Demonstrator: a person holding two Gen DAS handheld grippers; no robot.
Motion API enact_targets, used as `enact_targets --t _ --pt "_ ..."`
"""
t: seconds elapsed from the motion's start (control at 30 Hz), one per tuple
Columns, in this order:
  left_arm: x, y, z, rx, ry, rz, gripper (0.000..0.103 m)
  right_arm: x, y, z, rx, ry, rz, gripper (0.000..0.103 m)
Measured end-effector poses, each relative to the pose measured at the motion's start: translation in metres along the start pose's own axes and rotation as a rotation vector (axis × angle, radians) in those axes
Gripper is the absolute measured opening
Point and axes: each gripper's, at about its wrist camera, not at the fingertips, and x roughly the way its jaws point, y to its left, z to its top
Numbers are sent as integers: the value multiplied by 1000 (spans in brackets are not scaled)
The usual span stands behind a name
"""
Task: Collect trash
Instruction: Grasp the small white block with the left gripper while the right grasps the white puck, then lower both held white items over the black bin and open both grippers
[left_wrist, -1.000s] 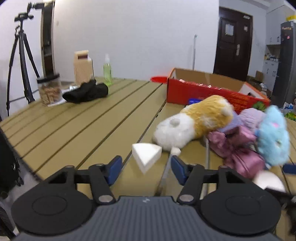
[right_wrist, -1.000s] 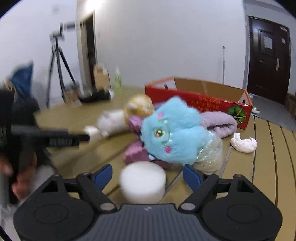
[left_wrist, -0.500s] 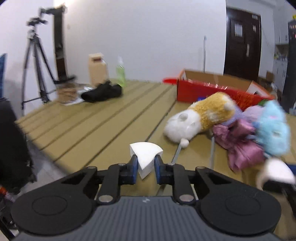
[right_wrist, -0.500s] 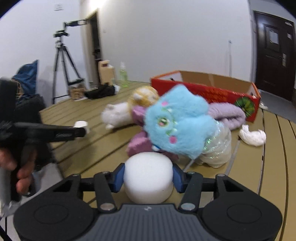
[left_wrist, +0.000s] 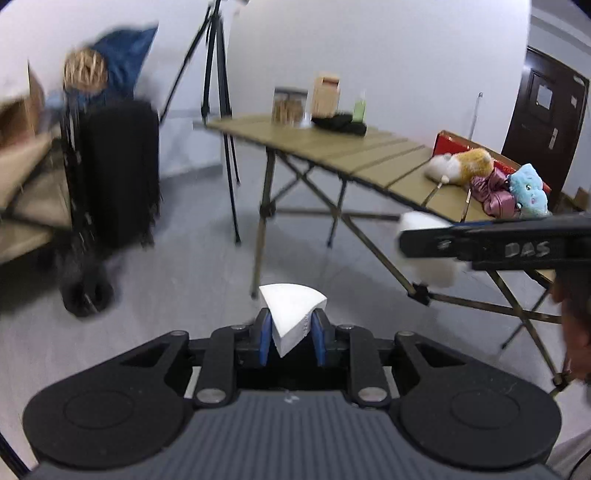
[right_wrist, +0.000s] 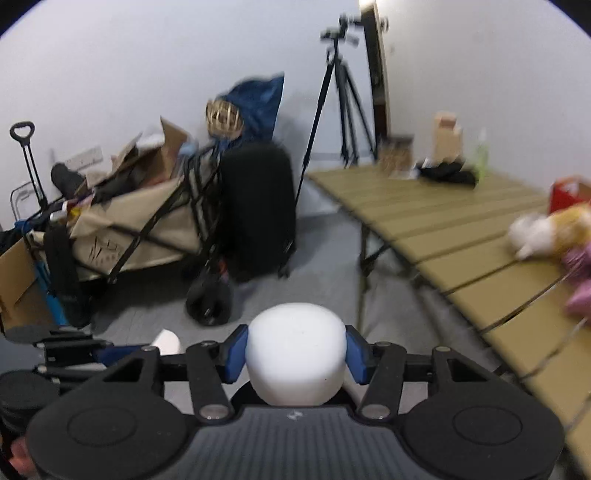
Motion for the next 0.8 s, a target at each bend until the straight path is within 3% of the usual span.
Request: enact_targets --t 0.1,0.17,0.33,0.37,0.43,0.5,0.57,0.6,0.8 --pt "36 13 5 -52 140 -29 28 40 -2 -3 54 92 8 54" --pt "71 18 4 -57 264 -7 27 72 -12 -9 93 171 3 54" --pt "154 32 -10 -88 504 -33 28 151 -27 -43 215 359 -24 56" --pt "168 30 -12 -59 524 -28 31 164 -30 -51 222 391 -27 57" --pt "190 29 -21 -28 566 5 54 192 -33 -64 214 451 -52 66" --pt "206 33 -29 -37 627 51 54 212 -34 -75 203 518 -84 74" --pt "209 37 -30 -47 644 47 62 223 -34 -81 187 557 -89 74" --pt "208 38 -31 -48 640 66 72 226 -38 -83 185 570 -90 75" --pt "208 37 -31 -15 655 101 76 238 -42 -90 221 618 -84 80"
